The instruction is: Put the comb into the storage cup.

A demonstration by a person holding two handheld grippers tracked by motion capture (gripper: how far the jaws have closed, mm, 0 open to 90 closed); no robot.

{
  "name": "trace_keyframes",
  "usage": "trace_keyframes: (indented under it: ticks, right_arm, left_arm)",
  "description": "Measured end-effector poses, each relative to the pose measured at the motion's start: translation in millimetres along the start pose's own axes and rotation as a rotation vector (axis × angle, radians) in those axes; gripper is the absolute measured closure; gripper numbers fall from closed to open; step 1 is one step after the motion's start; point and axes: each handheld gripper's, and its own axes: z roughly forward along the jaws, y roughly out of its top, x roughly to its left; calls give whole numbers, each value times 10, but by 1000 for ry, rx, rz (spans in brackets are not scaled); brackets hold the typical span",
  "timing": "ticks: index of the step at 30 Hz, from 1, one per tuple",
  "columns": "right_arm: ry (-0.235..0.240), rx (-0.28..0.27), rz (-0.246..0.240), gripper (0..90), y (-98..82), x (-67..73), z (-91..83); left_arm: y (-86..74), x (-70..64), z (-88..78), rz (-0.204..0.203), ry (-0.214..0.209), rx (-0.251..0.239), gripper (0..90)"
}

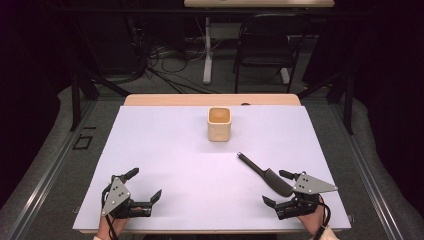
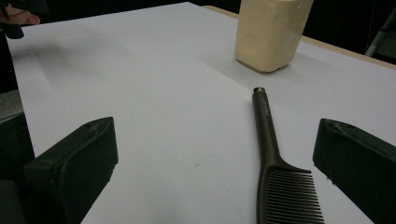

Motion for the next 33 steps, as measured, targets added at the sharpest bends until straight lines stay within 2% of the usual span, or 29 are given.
trace_keyframes:
  ticks: [6,10,15,33]
  right_arm:
    - [-4,11,-6,0,7,-2,13]
    - [-11,12,13,0,21,-1,32]
    - [4,28,16,0,42,4,89]
    - [29,55,-19,0,174,-32,294]
  left_arm:
    - [1,-2,-5,1,0,-2,2]
    - [4,-5,-10,-2,2,-7,2]
    - [4,-8,-7,1,1,-4,2]
    - [-4,-1,3,-1,-1,0,2]
